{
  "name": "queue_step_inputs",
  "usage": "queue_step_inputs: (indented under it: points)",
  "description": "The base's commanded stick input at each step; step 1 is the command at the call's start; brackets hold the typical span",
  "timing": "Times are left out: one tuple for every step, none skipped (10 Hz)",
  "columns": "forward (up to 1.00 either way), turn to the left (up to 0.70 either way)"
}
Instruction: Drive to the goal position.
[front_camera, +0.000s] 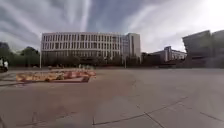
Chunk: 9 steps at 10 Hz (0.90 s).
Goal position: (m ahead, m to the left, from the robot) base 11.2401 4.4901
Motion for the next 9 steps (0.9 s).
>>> queue_step_inputs:
  points:
    - [0.85, 0.0]
    - [0.85, 0.0]
    - [0.85, 0.0]
    - [0.85, 0.0]
    - [0.85, -0.08]
    - [0.85, -0.33]
    - [0.85, -0.28]
    - [0.85, -0.09]
    - [0.85, 0.0]
